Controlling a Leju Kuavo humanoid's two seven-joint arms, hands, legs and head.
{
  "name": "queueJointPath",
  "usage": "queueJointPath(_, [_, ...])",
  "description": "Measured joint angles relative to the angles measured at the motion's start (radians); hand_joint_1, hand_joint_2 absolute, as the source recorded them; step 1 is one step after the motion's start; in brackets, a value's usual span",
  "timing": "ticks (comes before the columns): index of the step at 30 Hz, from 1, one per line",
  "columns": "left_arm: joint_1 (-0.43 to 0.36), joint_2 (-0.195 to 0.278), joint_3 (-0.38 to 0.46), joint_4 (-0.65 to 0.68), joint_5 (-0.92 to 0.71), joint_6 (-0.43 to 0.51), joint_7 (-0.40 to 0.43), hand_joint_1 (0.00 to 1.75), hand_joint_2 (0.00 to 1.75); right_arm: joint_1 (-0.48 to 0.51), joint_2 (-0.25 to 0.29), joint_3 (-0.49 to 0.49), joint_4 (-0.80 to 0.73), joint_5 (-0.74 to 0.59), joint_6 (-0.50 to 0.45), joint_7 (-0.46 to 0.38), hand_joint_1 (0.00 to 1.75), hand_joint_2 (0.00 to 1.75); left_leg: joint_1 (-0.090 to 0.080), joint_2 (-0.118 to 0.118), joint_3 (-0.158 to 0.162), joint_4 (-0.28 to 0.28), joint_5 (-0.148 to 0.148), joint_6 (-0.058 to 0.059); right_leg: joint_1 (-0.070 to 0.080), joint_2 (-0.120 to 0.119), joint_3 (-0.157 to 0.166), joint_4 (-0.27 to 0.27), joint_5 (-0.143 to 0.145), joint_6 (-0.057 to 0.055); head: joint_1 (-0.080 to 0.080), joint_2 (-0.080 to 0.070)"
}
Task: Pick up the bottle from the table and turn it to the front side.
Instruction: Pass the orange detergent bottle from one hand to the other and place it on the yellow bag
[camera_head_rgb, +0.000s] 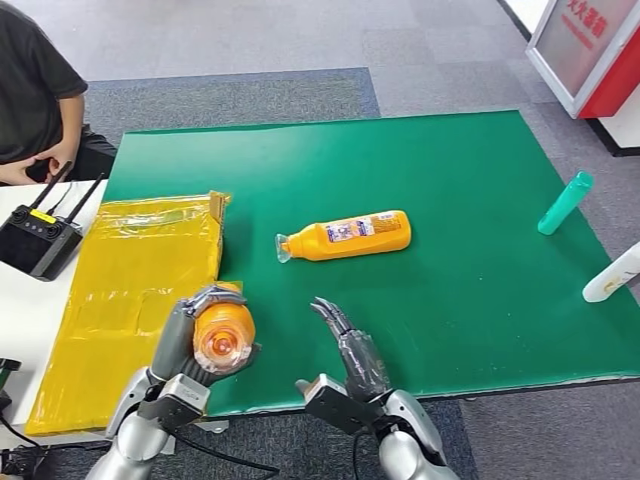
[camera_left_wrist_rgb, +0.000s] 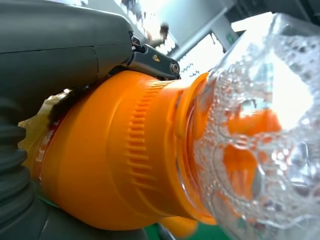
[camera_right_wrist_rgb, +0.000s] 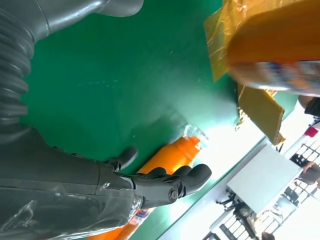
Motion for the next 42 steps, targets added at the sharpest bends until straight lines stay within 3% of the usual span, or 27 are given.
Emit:
queueJointPath(5, [-0.028, 0.043, -0.003, -0.059, -0.251, 0.118, 0.168, 1.75, 1.75, 0.023, 0.0, -0.029, -0.039, 0.027, 0.006, 0.015, 0.0, 1.75, 0.0, 0.0, 0.0, 0.0, 0.0, 0.0, 0.0, 0.0, 0.0, 0.0, 0.0, 0.0, 0.0, 0.0])
queueJointPath(11, [-0.093, 0.103, -0.02, -0.048, -0.502, 0.099, 0.407, 1.75, 1.75, 0.044, 0.0, -0.057, -0.078, 0.044, 0.016, 0.031, 0.0, 1.75, 0.0, 0.0, 0.0, 0.0, 0.001, -0.001, 0.0, 0.0, 0.0, 0.0, 0.0, 0.0, 0.0, 0.0])
queueJointPath(17, [-0.166, 0.144, -0.031, 0.054, -0.671, 0.074, 0.565, 1.75, 1.75, 0.055, 0.001, -0.077, -0.099, 0.056, 0.019, 0.039, 0.0, 1.75, 0.0, 0.0, 0.0, 0.0, 0.001, -0.001, 0.0, 0.0, 0.0, 0.0, 0.001, 0.0, 0.0, 0.0])
queueJointPath(37, [-0.314, 0.166, -0.1, 0.374, -0.723, -0.046, 0.615, 1.72, 1.75, 0.055, 0.011, -0.098, -0.102, 0.058, 0.025, 0.04, 0.0, 1.75, 0.0, 0.0, 0.0, 0.0, 0.001, -0.001, 0.0, 0.0, 0.0, 0.0, 0.001, 0.0, 0.0, 0.0])
queueJointPath(40, [-0.328, 0.166, -0.112, 0.405, -0.72, -0.058, 0.617, 1.51, 1.75, 0.052, 0.011, -0.1, -0.102, 0.058, 0.029, 0.04, 0.0, 1.75, 0.0, 0.0, 0.0, 0.0, 0.001, -0.001, 0.0, 0.0, 0.0, 0.0, 0.001, 0.0, 0.0, 0.0])
queueJointPath(42, [-0.334, 0.166, -0.119, 0.42, -0.718, -0.063, 0.619, 0.94, 1.75, 0.05, 0.011, -0.101, -0.102, 0.057, 0.031, 0.04, 0.0, 1.75, 0.0, 0.0, 0.0, 0.0, 0.001, -0.001, 0.0, 0.0, 0.0, 0.0, 0.001, 0.0, 0.0, 0.0])
